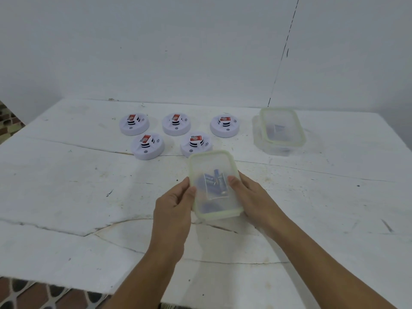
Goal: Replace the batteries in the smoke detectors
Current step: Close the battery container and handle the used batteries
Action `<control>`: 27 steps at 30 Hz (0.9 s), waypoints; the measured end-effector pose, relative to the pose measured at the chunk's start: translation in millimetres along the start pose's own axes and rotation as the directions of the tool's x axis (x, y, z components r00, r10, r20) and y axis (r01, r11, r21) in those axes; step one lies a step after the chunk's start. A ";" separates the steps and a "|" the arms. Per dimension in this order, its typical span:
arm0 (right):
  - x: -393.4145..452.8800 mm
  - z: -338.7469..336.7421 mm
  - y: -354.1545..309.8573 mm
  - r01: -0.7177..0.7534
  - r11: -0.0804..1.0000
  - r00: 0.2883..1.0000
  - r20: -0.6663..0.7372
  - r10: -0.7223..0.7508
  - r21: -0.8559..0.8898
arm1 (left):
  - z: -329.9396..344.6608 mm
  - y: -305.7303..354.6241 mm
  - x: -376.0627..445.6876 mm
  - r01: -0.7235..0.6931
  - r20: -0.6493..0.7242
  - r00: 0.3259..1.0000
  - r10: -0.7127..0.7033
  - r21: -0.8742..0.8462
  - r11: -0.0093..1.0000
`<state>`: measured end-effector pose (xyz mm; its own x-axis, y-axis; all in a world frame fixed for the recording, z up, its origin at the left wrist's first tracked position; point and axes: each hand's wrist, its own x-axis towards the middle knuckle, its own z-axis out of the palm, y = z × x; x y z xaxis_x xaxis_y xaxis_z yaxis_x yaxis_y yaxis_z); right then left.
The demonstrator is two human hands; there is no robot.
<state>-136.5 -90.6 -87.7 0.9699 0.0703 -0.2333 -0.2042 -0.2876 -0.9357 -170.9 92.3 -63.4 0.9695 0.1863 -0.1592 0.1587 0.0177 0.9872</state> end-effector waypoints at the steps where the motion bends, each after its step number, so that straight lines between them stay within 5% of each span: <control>1: -0.1 -0.3 -0.5 0.001 1.000 1.000 -0.005 -0.001 0.002 | -2.0 -0.1 1.4 0.001 0.006 1.000 -0.001 0.005 1.000; 9: -2.5 -7.5 -5.9 -0.063 0.991 0.998 0.031 0.059 0.116 | -10.3 4.1 6.4 0.017 0.048 0.999 -0.020 0.057 0.998; 14: -5.8 -9.6 -8.3 -0.018 0.996 0.998 0.053 0.013 0.086 | -23.2 16.1 33.9 -0.026 0.108 0.994 -0.009 0.320 0.947; 27: -32.5 -34.4 2.3 -0.070 0.977 0.971 -0.210 0.113 0.202 | 14.9 27.9 59.5 -0.119 0.430 0.895 -0.121 0.492 0.862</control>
<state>-163.9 -126.4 -73.2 0.9466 -0.1651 -0.2769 -0.2945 -0.0929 -0.9511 -106.0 89.3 -45.6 0.9284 -0.2576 -0.2677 0.1131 -0.4905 0.8641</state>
